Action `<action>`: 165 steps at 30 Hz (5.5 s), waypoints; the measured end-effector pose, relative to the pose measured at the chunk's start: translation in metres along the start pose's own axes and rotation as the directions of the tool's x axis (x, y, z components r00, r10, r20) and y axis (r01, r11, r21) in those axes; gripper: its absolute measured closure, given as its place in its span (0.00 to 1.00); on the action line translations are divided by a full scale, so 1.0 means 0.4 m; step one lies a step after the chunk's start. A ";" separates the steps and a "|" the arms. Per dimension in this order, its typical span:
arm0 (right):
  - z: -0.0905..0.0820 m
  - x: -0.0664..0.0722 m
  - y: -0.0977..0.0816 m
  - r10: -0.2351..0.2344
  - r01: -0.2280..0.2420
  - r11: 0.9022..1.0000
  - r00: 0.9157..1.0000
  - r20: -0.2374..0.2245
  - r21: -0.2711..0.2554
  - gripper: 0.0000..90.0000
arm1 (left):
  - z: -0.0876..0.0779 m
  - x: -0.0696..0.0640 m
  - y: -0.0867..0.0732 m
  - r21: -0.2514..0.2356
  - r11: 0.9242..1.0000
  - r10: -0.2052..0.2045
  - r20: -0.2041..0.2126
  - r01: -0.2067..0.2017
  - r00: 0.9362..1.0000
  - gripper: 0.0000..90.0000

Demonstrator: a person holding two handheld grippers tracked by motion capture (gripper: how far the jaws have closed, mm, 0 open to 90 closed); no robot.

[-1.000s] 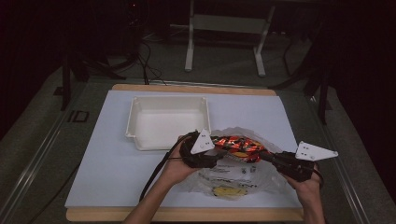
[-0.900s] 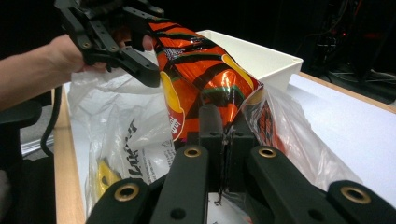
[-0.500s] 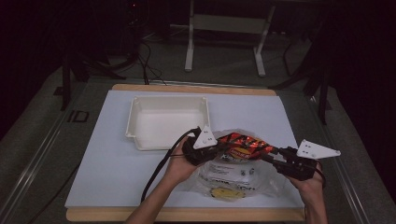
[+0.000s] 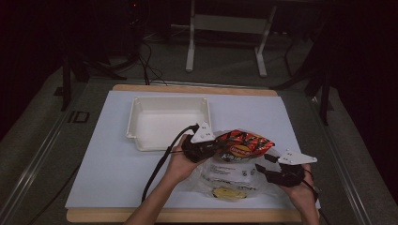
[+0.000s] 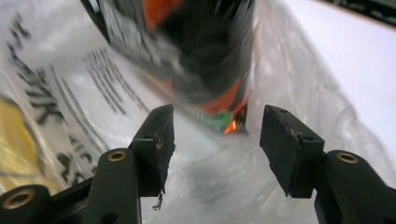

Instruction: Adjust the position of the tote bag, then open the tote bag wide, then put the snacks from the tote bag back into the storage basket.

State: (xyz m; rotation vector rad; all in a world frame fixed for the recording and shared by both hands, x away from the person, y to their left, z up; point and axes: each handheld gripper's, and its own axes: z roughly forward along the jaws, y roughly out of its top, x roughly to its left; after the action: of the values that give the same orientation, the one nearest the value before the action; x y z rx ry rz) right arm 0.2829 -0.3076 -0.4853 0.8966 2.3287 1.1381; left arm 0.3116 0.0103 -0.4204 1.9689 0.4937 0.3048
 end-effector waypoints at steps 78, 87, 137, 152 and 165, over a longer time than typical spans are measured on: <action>-0.051 -0.076 -0.082 0.195 -0.189 0.980 0.975 0.103 -0.060 0.67 | -0.088 -0.125 0.173 -0.194 0.979 0.002 0.302 0.060 0.953 1.00; -0.046 -0.075 -0.083 0.192 -0.187 0.981 0.976 0.101 -0.054 0.67 | -0.107 -0.086 0.174 -0.205 0.976 -0.015 0.261 0.071 0.965 1.00; -0.054 -0.081 -0.092 0.201 -0.195 0.979 0.974 0.101 -0.062 0.69 | -0.216 0.091 0.178 -0.303 0.945 -0.093 0.098 0.119 0.991 0.99; -0.059 -0.083 -0.094 0.195 -0.189 0.980 0.976 0.100 -0.063 0.69 | -0.254 0.140 0.162 -0.324 0.936 -0.136 0.036 0.140 0.990 0.99; -0.060 -0.083 -0.095 0.197 -0.191 0.980 0.975 0.101 -0.063 0.69 | -0.273 0.186 0.143 -0.320 0.933 -0.170 0.003 0.162 0.985 0.99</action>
State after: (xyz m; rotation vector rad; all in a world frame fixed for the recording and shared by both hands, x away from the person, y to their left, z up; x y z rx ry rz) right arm 0.2781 -0.3614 -0.4994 1.1563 2.1529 1.1911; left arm 0.3430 0.1109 -0.3221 1.5989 0.5848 0.2836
